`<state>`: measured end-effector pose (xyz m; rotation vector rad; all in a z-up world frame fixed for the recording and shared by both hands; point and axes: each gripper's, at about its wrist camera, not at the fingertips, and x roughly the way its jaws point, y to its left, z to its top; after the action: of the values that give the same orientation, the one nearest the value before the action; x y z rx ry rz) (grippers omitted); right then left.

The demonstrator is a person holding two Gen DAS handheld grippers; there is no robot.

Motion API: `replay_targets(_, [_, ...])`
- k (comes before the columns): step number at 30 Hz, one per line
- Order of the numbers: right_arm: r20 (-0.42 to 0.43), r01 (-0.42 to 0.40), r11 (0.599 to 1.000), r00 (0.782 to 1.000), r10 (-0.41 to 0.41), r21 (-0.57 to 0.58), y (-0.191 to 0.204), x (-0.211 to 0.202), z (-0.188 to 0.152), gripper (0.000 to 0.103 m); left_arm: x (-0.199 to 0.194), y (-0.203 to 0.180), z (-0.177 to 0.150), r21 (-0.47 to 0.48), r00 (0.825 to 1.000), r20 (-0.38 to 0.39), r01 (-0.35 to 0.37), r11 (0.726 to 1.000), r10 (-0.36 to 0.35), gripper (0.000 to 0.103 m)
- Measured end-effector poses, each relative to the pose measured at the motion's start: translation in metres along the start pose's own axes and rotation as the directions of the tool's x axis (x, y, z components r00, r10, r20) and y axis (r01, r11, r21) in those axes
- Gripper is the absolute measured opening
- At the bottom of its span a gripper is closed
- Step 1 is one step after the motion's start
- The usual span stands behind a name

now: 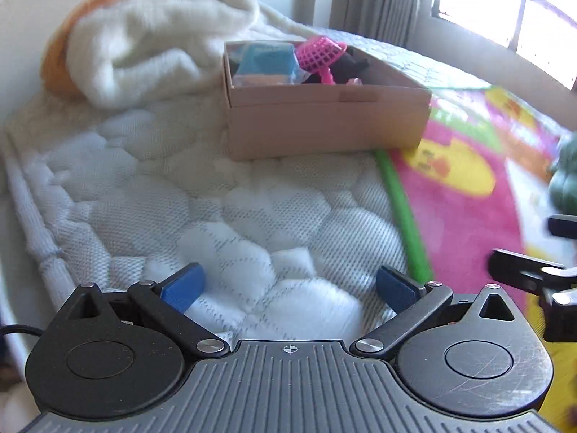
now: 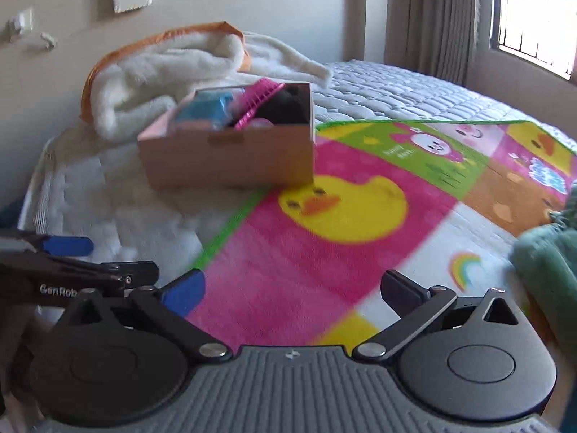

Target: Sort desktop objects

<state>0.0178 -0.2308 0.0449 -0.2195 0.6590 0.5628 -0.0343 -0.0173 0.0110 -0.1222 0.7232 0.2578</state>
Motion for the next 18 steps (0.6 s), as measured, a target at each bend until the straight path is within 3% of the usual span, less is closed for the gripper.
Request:
replay_targets(2, [-0.007,0.051,0.998,0.999,-0.051,-0.032,0.001,0.001,-0.017,0.103,-0.004,-0.003,-0.003,0.017,1.0,0.017,-0.021,1.0,0.021,0.103])
replay_targets(7, [-0.014,0.049,0.998,0.999,-0.049,0.039,-0.005,0.006,-0.016,0.103,0.005,0.001,0.001,0.007,0.999,-0.035,0.001,1.0,-0.001,0.103])
replay_targets(12, [0.011,0.026,0.999,1.0,-0.026,-0.027,-0.004,0.024,-0.007,0.103,0.005,0.001,0.001,0.006,0.999,-0.047,0.0,1.0,0.0,0.103])
replay_targets(18, [0.012,-0.033,0.999,0.999,0.032,0.036,-0.015,0.031,-0.008,0.103,0.005,0.0,0.004,-0.003,0.998,-0.06,-0.007,1.0,0.006,0.103])
